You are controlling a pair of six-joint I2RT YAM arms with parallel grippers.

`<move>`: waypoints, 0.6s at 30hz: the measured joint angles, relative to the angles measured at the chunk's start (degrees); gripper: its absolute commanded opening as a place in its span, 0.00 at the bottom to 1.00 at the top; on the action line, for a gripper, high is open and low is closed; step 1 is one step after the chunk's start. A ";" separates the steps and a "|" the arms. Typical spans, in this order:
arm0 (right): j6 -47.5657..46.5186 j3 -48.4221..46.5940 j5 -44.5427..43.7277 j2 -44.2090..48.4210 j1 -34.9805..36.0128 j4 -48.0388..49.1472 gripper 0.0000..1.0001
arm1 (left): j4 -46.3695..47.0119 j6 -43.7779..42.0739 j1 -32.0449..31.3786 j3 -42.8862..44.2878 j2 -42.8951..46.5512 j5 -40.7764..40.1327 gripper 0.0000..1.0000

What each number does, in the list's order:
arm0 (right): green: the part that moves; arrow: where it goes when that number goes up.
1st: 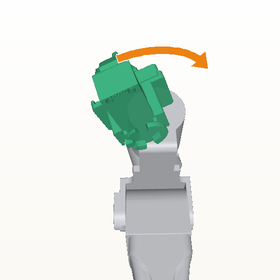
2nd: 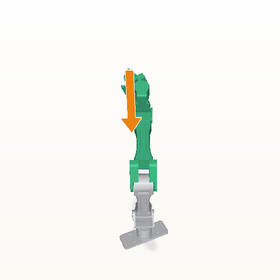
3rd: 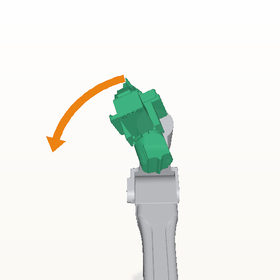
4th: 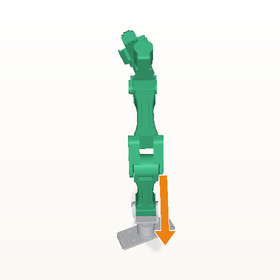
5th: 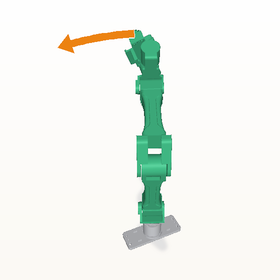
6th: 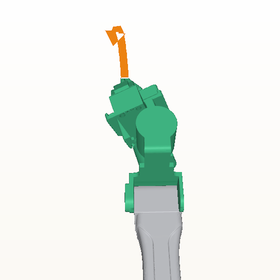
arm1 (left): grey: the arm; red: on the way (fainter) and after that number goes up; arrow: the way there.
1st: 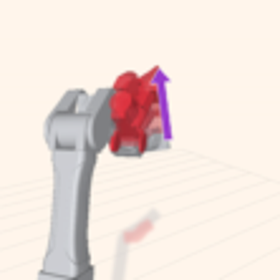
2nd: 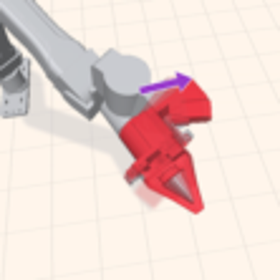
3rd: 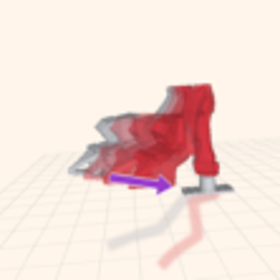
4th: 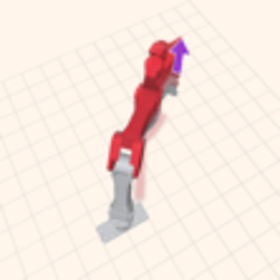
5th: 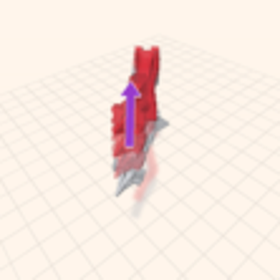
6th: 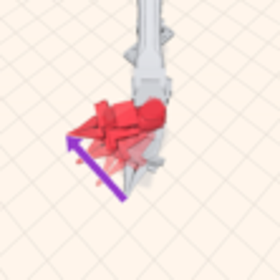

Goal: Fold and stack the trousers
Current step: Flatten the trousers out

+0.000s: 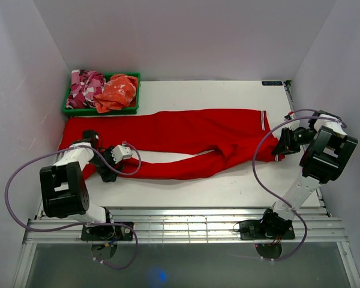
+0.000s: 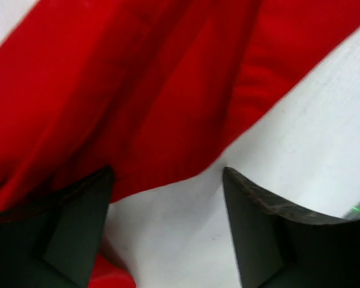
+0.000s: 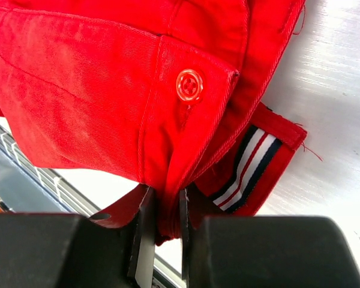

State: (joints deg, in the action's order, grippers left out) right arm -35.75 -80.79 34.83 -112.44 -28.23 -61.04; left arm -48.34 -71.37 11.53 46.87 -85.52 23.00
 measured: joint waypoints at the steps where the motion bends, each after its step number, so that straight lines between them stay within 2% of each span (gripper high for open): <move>1: -0.02 0.00 -0.24 0.04 0.09 0.07 0.08 | 1.31 -0.24 -1.22 -0.50 0.26 -1.16 0.72; 2: -0.02 0.00 -0.50 0.13 0.15 0.13 0.08 | 2.67 -0.59 -2.21 -1.11 0.55 -1.77 0.47; 5: -0.28 -0.02 -1.49 0.44 0.20 0.48 0.08 | 3.58 -0.76 -4.24 -1.33 0.79 -3.32 0.04; 6: -0.46 -0.02 -1.81 0.57 0.20 0.55 0.08 | 3.06 -0.66 -4.55 -1.09 0.79 -3.54 0.00; 9: -1.25 -0.02 -3.26 1.36 0.24 0.96 0.08 | -2.99 -1.40 -3.13 2.14 0.68 -2.29 0.00; 12: -2.99 0.02 -5.66 2.80 0.24 1.57 0.08 | -14.49 -3.17 2.27 11.85 0.79 2.49 0.00; 15: -4.63 0.09 -6.64 4.07 0.28 1.55 0.08 | -20.61 -4.15 8.44 21.90 1.20 8.17 0.00; 18: -6.34 0.15 -6.95 4.70 0.35 1.05 0.08 | -24.02 -5.49 12.26 23.26 4.02 10.47 0.00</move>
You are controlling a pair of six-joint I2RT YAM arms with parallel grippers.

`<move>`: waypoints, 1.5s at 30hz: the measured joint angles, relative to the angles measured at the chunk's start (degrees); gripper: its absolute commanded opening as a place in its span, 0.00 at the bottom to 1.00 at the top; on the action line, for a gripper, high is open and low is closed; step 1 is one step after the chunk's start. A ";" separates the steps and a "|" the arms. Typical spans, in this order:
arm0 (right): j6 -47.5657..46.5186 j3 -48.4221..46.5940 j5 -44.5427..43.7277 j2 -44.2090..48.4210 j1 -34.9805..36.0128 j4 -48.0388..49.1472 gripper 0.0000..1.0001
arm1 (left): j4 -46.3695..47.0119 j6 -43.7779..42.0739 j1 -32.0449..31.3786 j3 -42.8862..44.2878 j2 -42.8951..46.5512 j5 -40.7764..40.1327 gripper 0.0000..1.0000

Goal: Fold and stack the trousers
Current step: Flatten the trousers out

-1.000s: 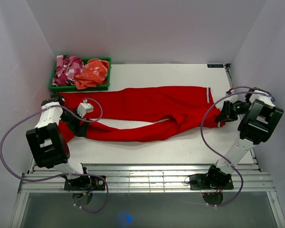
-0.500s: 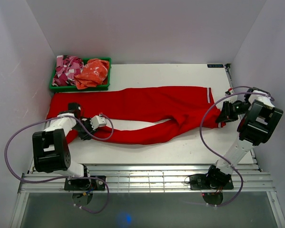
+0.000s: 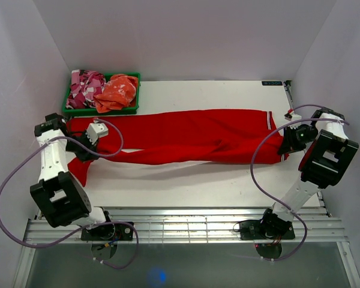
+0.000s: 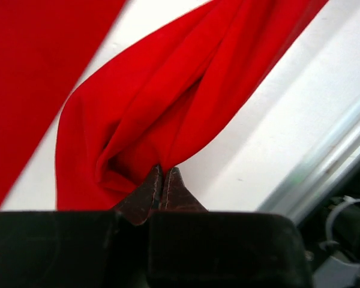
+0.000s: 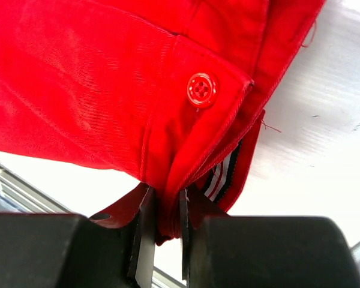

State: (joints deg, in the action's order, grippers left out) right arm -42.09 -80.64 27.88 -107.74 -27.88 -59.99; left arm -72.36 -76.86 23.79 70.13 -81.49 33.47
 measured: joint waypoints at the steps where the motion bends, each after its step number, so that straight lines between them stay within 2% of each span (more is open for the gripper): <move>1: -0.59 0.00 -0.24 0.15 0.02 0.04 0.08 | -1.40 0.15 0.46 -0.04 0.00 0.33 0.00; 4: -1.92 -0.04 -1.66 0.13 0.02 0.33 0.08 | -6.32 3.87 0.68 2.84 -7.15 3.15 0.00; 11: -1.81 -4.50 -2.29 -5.25 1.31 -0.48 0.08 | -6.49 24.15 0.02 30.64 -50.64 15.54 0.01; 13: -1.77 -6.14 -2.93 -7.10 1.77 -0.59 0.08 | -9.62 30.58 0.02 36.22 -57.59 18.53 0.09; 16: -1.27 -8.26 -3.58 -8.92 2.32 -1.33 0.08 | -11.28 37.07 0.15 41.31 -60.72 20.13 0.41; 18: -0.74 -9.57 -4.20 -9.88 2.64 -1.60 0.08 | -10.91 39.58 0.15 42.71 -60.54 20.68 0.66; 21: 0.37 -11.06 -4.83 -10.95 3.02 -1.62 0.08 | -10.21 41.31 0.44 42.34 -58.16 20.98 0.75; 22: 0.98 -11.08 -5.07 -10.97 3.15 -1.51 0.08 | -8.90 41.31 0.61 41.44 -56.52 20.20 0.92; 25: 2.91 -11.10 -5.64 -10.97 3.32 -1.16 0.08 | -2.38 40.11 1.68 34.53 -48.09 14.97 0.96; 29: 5.35 -11.08 -5.95 -10.97 3.32 -0.39 0.08 | 5.68 35.43 3.48 22.53 -30.10 6.05 0.97; 33: 7.26 -11.08 -6.78 -10.97 3.56 0.37 0.08 | 15.47 28.76 3.74 5.44 -8.57 -1.51 0.98; 36: 7.82 -11.08 -7.37 -10.97 3.85 0.63 0.08 | 22.60 23.04 3.08 -8.20 2.54 -6.25 0.98; 38: 8.04 -11.08 -7.65 -10.97 3.98 0.72 0.08 | 26.77 19.34 2.56 -15.58 5.40 -8.79 0.98; 40: 8.13 -11.08 -7.87 -10.97 4.04 0.79 0.08 | 29.79 16.28 2.43 -20.15 4.26 -10.71 0.98; 45: 8.15 -11.08 -8.24 -10.97 4.28 0.98 0.08 | 37.00 11.58 2.05 -22.60 -4.57 -13.27 0.98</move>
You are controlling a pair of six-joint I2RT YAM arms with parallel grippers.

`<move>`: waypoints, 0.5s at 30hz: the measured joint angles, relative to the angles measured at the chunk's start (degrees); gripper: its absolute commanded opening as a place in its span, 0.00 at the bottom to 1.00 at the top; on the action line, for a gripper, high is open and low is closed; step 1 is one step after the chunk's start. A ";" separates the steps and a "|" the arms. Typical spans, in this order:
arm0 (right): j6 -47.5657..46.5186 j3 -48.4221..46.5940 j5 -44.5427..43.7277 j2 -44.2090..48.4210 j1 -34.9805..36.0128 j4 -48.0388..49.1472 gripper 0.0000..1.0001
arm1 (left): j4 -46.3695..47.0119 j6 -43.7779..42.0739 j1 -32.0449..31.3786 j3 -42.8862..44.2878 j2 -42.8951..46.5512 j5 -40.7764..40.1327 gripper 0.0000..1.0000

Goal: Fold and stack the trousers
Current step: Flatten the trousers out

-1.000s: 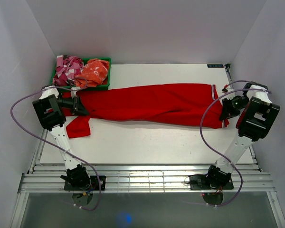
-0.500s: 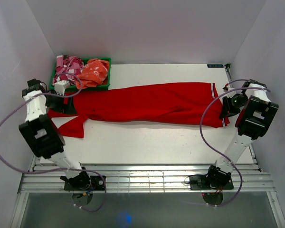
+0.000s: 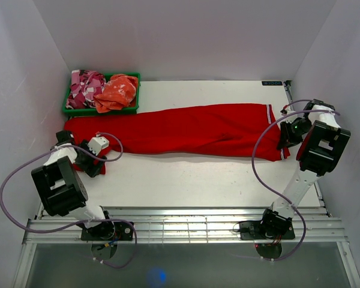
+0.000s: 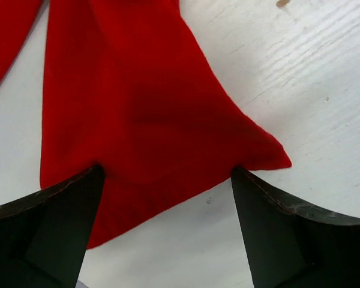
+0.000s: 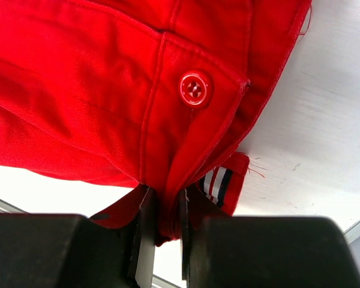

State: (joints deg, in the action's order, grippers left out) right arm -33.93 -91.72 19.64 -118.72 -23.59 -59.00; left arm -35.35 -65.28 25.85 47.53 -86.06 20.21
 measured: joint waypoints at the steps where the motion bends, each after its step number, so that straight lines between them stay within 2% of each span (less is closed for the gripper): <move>1: -0.07 0.02 -0.04 0.00 0.04 0.04 0.08 | 0.44 -0.28 -0.15 0.31 -1.60 -0.04 0.86; 2: -0.13 0.02 -0.09 0.00 0.09 0.09 0.08 | 0.46 -0.39 -0.22 1.62 -2.89 -0.07 0.72; 3: -0.20 0.04 -0.15 0.00 0.09 0.11 0.08 | 0.52 -0.15 -0.50 2.86 -4.07 -0.09 0.50; 4: -0.35 0.07 -0.17 0.00 0.11 0.09 0.08 | -0.24 0.22 -0.87 4.61 -5.66 -0.22 0.06; 5: -0.52 0.07 -0.20 0.00 0.11 0.11 0.08 | -1.57 0.74 -1.09 6.99 -7.76 -0.20 0.00; 8: -1.05 0.07 -0.44 0.02 0.13 0.17 0.08 | -10.29 3.80 -0.42 19.08 -15.85 3.58 0.00; 10: -1.49 0.07 -0.94 0.09 0.17 0.31 0.08 | -20.96 6.29 1.60 30.36 -21.24 9.40 0.00; 12: -2.12 0.07 -1.64 0.17 0.28 0.50 0.08 | -26.97 9.01 4.15 40.06 -25.22 14.49 0.00; 15: -3.06 -0.02 -2.54 0.17 0.48 0.50 0.08 | -31.76 13.97 8.70 47.17 -27.58 20.24 0.00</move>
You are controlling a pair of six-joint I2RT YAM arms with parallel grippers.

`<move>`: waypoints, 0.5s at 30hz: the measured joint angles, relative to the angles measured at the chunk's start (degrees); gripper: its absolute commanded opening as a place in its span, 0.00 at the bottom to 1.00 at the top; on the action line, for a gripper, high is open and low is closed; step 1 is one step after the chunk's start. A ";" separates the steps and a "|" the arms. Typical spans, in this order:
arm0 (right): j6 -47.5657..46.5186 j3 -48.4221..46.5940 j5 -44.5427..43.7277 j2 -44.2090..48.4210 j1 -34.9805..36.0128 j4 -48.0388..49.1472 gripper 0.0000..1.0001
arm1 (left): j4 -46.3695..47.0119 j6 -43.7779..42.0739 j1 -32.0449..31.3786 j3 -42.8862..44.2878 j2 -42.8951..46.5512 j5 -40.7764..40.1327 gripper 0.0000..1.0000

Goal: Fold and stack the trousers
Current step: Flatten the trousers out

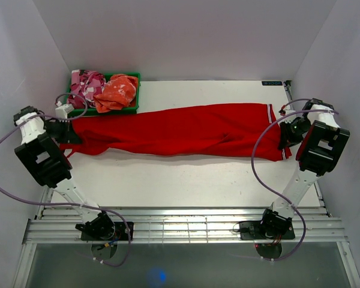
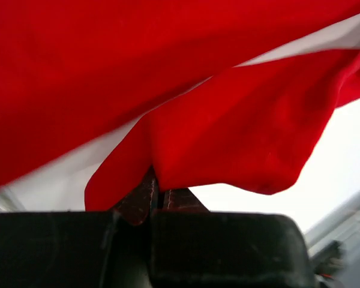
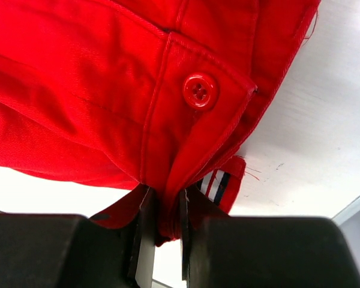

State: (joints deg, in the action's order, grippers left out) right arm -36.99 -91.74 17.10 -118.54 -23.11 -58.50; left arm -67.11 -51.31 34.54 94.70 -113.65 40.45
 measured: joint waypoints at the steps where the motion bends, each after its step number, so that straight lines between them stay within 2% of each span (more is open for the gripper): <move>1: -0.48 -0.02 -0.35 0.00 0.11 0.00 0.08 | -2.27 1.77 1.46 0.72 -0.48 1.46 0.00; 2: -1.01 -0.07 -0.70 0.00 0.20 0.02 0.08 | -3.61 3.02 2.49 0.87 -1.09 2.32 0.00; 4: -2.01 -0.09 -1.70 0.00 0.42 0.17 0.08 | -6.38 6.58 4.61 1.40 -4.26 4.00 0.16; 6: -2.78 -0.09 -2.58 0.00 0.52 0.28 0.08 | -6.97 10.97 5.77 1.27 -8.66 4.52 0.40; 7: -3.19 -0.09 -3.15 -0.02 0.57 0.39 0.08 | -5.97 13.33 6.21 0.55 -10.45 4.31 0.59; 8: -3.61 -0.13 -3.85 -0.02 0.59 0.52 0.08 | -4.68 14.86 6.62 -0.26 -11.76 3.82 0.69; 11: -4.13 -0.52 -5.49 -0.35 0.59 0.68 0.08 | -3.54 18.43 7.54 -1.40 -12.22 3.43 0.77; 15: -4.39 -0.79 -6.27 -0.74 0.59 0.68 0.08 | 0.07 15.43 7.69 -2.08 -7.65 0.55 0.87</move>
State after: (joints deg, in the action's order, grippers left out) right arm -41.39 -92.53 10.83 -119.28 -22.52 -57.82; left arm -67.05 -35.88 42.24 92.62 -121.30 40.99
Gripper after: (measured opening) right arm 0.199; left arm 0.838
